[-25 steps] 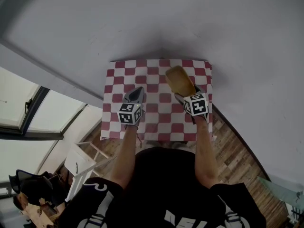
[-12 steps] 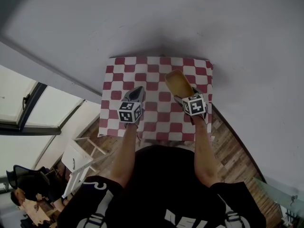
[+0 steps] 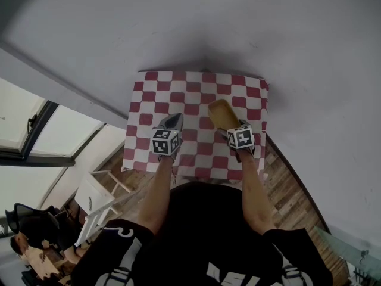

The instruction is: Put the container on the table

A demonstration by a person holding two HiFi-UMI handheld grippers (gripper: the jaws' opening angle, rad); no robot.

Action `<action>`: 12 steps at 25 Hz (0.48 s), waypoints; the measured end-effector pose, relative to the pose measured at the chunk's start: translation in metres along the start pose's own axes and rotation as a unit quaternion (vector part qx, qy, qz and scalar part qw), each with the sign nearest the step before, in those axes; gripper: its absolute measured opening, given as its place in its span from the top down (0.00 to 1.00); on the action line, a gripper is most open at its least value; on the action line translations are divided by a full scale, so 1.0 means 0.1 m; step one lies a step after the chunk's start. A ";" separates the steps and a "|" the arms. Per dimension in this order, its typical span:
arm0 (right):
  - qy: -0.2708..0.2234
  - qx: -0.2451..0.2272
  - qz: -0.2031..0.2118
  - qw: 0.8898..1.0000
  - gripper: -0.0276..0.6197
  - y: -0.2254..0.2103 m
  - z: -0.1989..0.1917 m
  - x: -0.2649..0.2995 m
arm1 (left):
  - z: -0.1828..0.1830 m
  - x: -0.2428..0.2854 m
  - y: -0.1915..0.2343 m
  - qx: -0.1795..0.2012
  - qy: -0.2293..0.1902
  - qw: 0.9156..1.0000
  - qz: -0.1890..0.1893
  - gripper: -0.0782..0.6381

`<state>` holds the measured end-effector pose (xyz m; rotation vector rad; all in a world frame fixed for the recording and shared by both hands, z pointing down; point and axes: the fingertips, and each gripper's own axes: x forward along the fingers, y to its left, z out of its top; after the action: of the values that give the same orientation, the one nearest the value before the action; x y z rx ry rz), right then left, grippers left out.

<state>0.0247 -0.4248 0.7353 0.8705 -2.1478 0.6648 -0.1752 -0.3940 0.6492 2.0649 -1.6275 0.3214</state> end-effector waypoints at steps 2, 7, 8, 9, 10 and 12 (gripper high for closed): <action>0.006 0.006 -0.003 1.000 0.22 -0.01 -0.04 0.03 | -0.06 0.04 0.01 -0.006 0.007 1.000 -0.001 0.86; 0.024 0.014 -0.004 1.000 0.21 -0.01 -0.22 0.15 | -0.18 0.12 -0.01 -0.011 0.022 1.000 -0.008 0.86; 0.027 0.014 -0.004 1.000 0.21 -0.02 -0.24 0.18 | -0.19 0.13 0.00 -0.011 0.025 1.000 -0.009 0.86; 0.031 0.015 -0.003 0.999 0.21 -0.02 -0.27 0.22 | -0.19 0.14 0.01 -0.010 0.027 1.000 -0.009 0.86; 0.033 0.016 -0.001 0.999 0.21 -0.03 -0.29 0.26 | -0.20 0.15 0.01 -0.010 0.028 1.000 -0.009 0.86; 0.038 0.021 0.004 0.999 0.21 -0.05 -0.31 0.34 | -0.20 0.18 0.03 -0.010 0.031 0.999 -0.010 0.86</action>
<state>0.0239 -0.4201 0.7809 0.8462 -2.0776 0.7379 -0.1712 -0.3999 0.6751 2.0352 -1.5670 0.3584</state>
